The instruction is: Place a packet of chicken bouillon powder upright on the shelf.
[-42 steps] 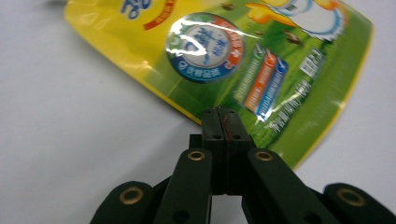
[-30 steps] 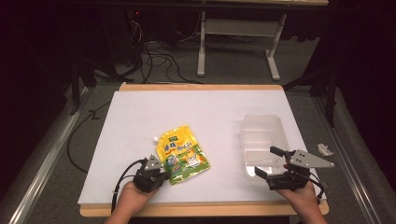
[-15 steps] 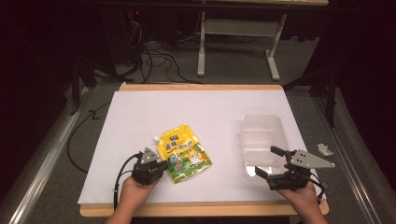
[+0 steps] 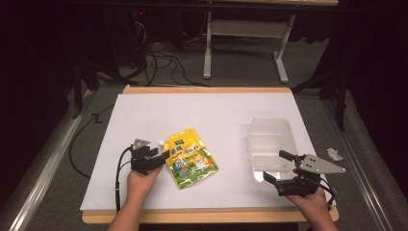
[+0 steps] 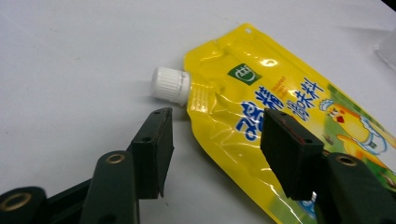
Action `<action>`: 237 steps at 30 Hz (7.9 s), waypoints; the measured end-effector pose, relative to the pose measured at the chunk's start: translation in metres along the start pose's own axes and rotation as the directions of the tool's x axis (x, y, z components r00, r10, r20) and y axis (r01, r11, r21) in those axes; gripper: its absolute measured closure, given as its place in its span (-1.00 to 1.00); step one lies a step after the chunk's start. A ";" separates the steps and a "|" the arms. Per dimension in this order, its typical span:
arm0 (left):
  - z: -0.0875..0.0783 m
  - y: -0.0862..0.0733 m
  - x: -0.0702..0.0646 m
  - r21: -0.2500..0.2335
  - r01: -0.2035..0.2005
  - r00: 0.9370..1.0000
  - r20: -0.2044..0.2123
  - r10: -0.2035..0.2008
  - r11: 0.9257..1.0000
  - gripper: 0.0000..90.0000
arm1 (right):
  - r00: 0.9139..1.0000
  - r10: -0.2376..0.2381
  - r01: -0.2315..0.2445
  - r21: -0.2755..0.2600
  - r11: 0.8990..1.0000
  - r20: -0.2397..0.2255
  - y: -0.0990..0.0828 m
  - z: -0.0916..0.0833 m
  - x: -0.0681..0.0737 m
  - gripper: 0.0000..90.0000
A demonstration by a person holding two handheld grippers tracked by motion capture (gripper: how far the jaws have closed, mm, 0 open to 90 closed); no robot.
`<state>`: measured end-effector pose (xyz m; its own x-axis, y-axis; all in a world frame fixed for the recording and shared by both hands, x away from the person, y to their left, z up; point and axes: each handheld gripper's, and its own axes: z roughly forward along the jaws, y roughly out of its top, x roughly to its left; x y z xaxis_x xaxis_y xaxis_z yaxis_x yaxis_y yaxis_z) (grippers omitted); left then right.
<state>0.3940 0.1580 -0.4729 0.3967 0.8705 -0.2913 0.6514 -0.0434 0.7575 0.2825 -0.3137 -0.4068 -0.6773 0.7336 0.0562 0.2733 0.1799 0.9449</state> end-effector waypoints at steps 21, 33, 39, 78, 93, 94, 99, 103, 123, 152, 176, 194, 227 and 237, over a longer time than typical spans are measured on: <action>0.017 0.001 0.013 0.055 0.111 0.992 0.047 -0.113 0.992 0.66 | 1.000 0.005 -0.005 0.012 1.000 0.005 -0.002 0.002 0.000 -0.92; 0.016 0.002 -0.003 0.016 0.001 0.999 -0.034 0.000 1.000 1.00 | 1.000 0.005 -0.005 0.010 1.000 0.012 -0.002 0.001 0.000 -0.91; 0.010 0.004 -0.013 -0.026 -0.064 0.996 -0.057 0.063 0.998 1.00 | 1.000 0.004 -0.004 0.005 1.000 0.013 -0.002 0.000 0.000 -0.90; -0.061 0.002 -0.086 -0.367 -0.346 0.937 -0.092 0.337 0.864 1.00 | 1.000 -0.019 0.019 -0.013 1.000 0.023 0.003 0.001 0.015 -0.88; -0.080 -0.012 -0.106 -0.414 -0.357 0.931 -0.077 0.358 0.838 1.00 | 1.000 -0.023 0.024 0.036 0.999 -0.017 0.013 0.034 0.041 -0.88; -0.080 -0.012 -0.106 -0.414 -0.357 0.931 -0.077 0.358 0.838 1.00 | 1.000 -0.023 0.024 0.036 0.999 -0.017 0.013 0.034 0.041 -0.88; -0.087 -0.017 -0.115 -0.428 -0.371 0.922 -0.063 0.382 0.824 1.00 | 0.999 -0.012 0.015 0.056 0.998 -0.053 0.022 0.056 0.049 -0.88; -0.092 -0.021 -0.120 -0.435 -0.383 0.914 -0.053 0.402 0.815 1.00 | 0.997 0.007 -0.003 0.058 0.998 -0.070 0.030 0.072 0.051 -0.88; -0.098 -0.028 -0.127 -0.443 -0.403 0.900 -0.033 0.434 0.801 1.00 | 0.990 0.078 -0.062 0.132 0.989 -0.115 0.047 0.128 0.057 -0.67; -0.076 -0.006 -0.104 -0.423 -0.260 0.943 0.083 0.323 0.868 1.00 | 0.999 0.026 -0.024 0.049 0.999 -0.040 0.047 0.096 0.069 0.67; -0.075 -0.012 -0.118 -0.405 -0.310 0.915 0.119 0.385 0.860 0.92 | 0.989 -0.022 0.031 0.063 0.998 -0.145 0.021 0.086 0.074 0.29; -0.074 -0.012 -0.078 -0.297 -0.286 0.941 0.092 0.326 0.911 0.15 | 0.984 -0.033 0.048 0.085 0.995 -0.175 0.011 0.093 0.078 0.59; -0.069 -0.014 -0.077 -0.275 -0.325 0.929 0.088 0.360 0.905 0.03 | 0.978 -0.026 0.034 0.037 0.999 -0.205 0.025 0.077 0.080 1.00; -0.068 -0.014 -0.077 -0.268 -0.335 0.925 0.086 0.369 0.903 -0.01 | 0.981 -0.039 0.040 -0.002 0.999 -0.189 0.033 0.063 0.077 1.00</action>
<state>0.3102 0.1248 -0.4211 0.6633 0.7472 -0.0406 0.2823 -0.1995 0.9384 0.2826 -0.2101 -0.3917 -0.8045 0.5887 0.0789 0.2447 0.2075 0.9471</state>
